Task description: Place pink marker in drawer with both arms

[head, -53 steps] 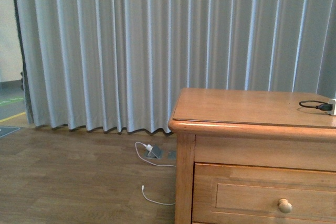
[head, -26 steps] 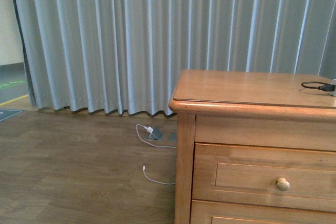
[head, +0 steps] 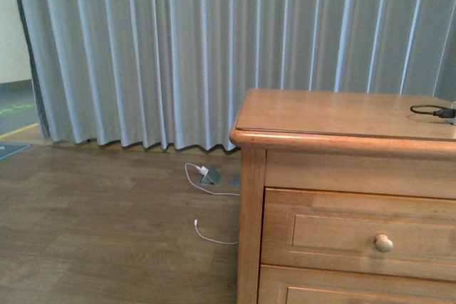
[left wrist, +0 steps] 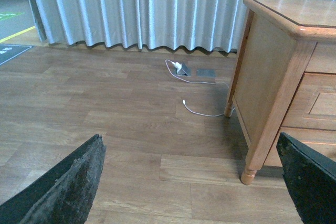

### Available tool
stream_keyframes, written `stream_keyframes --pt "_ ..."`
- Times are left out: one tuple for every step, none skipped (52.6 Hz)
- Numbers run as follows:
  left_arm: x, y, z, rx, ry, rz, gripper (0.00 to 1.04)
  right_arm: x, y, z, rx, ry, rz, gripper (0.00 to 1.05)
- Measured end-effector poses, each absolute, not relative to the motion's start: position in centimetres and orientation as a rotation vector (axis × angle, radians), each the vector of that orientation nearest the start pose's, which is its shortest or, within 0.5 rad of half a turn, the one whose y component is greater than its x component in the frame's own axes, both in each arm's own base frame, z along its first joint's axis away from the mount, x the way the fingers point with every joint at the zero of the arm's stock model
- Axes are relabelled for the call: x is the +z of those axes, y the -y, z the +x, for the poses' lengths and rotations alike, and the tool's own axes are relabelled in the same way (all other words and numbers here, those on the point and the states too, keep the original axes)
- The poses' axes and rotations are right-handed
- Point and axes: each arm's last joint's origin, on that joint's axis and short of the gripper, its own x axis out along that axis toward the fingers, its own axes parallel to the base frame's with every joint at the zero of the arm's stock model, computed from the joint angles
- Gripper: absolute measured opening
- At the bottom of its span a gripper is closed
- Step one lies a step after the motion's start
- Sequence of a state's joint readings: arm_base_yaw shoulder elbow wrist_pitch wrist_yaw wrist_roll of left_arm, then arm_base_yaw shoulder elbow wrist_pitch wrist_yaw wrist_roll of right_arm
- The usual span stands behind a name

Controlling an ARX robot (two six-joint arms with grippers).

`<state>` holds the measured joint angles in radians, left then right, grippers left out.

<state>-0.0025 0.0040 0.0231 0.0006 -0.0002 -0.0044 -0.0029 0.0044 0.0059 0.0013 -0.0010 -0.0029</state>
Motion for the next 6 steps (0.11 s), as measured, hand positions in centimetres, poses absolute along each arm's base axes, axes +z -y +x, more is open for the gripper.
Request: stream_keyframes --pt "17.11 0.02 9.65 -0.002 0.02 -0.004 0.99 16.53 0.03 9.76 -0.002 0.003 -0.003 0.96" --pt "17.11 0.02 9.65 -0.002 0.02 -0.004 0.99 16.53 0.03 9.76 -0.002 0.003 -0.003 0.96" --pt "17.11 0.02 9.65 -0.002 0.02 -0.004 0.99 16.53 0.03 9.76 -0.002 0.003 -0.003 0.96" --pt "17.11 0.02 9.65 -0.002 0.02 -0.004 0.99 16.53 0.03 9.76 -0.002 0.003 -0.003 0.96" --pt "17.11 0.02 9.65 -0.002 0.02 -0.004 0.99 16.53 0.03 9.76 -0.002 0.003 -0.003 0.96" --pt "17.11 0.02 9.65 -0.002 0.02 -0.004 0.99 16.53 0.03 9.76 -0.002 0.003 -0.003 0.96"
